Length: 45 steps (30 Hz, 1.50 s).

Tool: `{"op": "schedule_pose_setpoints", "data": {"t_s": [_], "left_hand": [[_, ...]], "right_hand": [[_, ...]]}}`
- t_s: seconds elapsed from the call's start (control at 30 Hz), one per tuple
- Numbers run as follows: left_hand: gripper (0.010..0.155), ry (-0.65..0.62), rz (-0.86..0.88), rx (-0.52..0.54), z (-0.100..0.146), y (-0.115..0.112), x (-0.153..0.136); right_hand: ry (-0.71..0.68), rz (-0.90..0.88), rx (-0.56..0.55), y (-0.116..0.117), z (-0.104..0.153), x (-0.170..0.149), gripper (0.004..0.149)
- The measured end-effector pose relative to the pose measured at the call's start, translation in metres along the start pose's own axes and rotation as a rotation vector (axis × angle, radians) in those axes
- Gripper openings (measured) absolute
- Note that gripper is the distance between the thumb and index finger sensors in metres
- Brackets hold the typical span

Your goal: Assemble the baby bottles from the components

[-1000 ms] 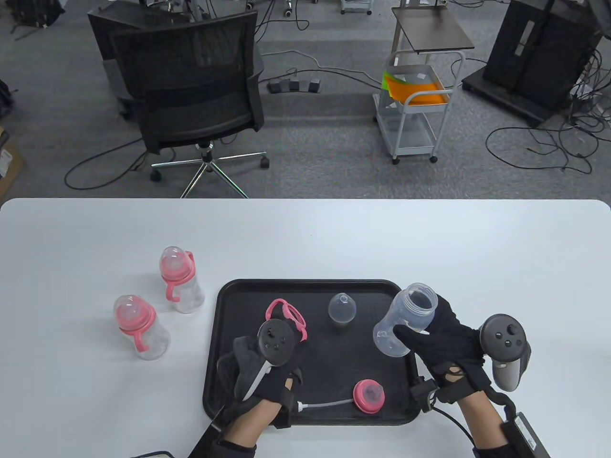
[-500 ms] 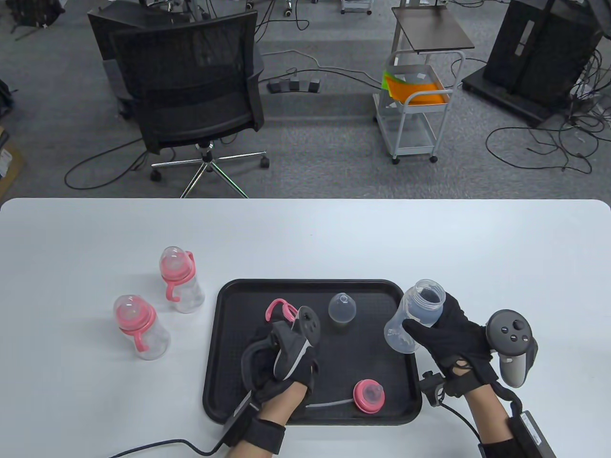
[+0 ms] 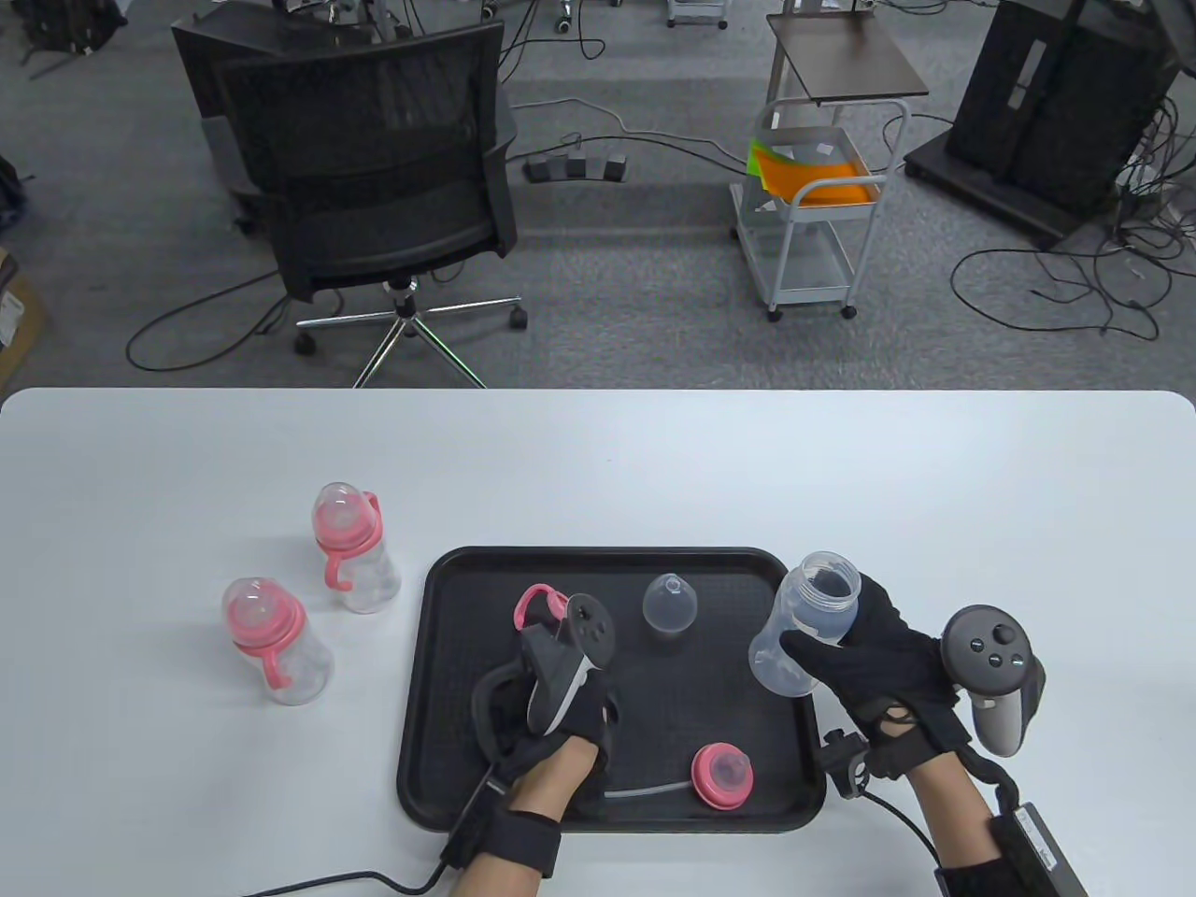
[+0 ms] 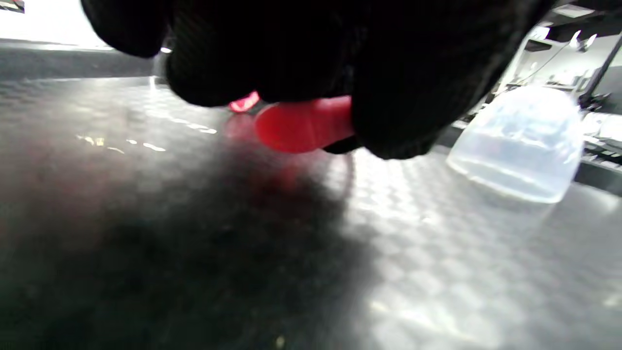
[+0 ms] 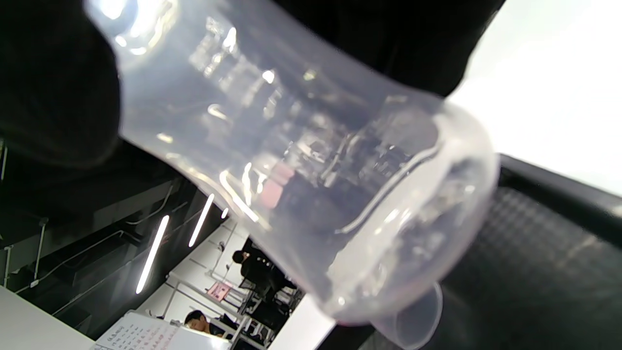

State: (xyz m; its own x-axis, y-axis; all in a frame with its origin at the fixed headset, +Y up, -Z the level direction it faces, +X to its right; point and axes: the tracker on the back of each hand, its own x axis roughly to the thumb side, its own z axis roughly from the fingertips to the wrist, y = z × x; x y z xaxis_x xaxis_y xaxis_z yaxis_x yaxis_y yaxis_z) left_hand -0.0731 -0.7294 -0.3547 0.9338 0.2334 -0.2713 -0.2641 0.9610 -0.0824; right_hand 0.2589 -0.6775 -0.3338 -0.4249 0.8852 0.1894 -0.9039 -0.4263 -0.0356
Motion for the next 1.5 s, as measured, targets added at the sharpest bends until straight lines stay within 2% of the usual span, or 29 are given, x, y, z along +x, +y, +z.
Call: {"op": "schedule_pose_setpoints", "data": {"t_s": [0.27, 0.37, 0.5, 0.7, 0.9, 1.1, 1.23, 1.5], "left_hand": [[0.049, -0.097, 0.253, 0.054, 0.017, 0.050, -0.024], [0.050, -0.170, 0.374, 0.081, 0.023, 0.063, -0.031], [0.051, -0.283, 0.564, 0.094, 0.026, 0.071, -0.036], [0.051, -0.447, 0.795, 0.053, 0.025, 0.074, -0.040], [0.051, -0.569, 1.032, -0.049, 0.020, 0.071, -0.042], [0.051, -0.698, 1.067, -0.161, 0.027, 0.072, -0.029], [0.051, -0.768, 1.129, -0.180, 0.032, 0.073, -0.021], [0.051, -0.943, 1.036, -0.294, 0.041, 0.068, -0.002]], "right_hand": [[-0.016, 0.002, 0.004, 0.001, 0.001, 0.002, 0.099], [-0.033, 0.000, 0.007, 0.001, 0.001, 0.005, 0.100], [-0.055, -0.015, 0.022, 0.002, 0.003, 0.009, 0.100], [-0.118, -0.038, 0.057, 0.009, 0.006, 0.018, 0.099], [-0.184, -0.027, 0.134, 0.022, 0.010, 0.027, 0.099], [-0.225, 0.000, 0.226, 0.034, 0.012, 0.032, 0.099], [-0.236, 0.029, 0.274, 0.042, 0.013, 0.033, 0.098], [-0.241, 0.030, 0.343, 0.049, 0.013, 0.034, 0.099]]}}
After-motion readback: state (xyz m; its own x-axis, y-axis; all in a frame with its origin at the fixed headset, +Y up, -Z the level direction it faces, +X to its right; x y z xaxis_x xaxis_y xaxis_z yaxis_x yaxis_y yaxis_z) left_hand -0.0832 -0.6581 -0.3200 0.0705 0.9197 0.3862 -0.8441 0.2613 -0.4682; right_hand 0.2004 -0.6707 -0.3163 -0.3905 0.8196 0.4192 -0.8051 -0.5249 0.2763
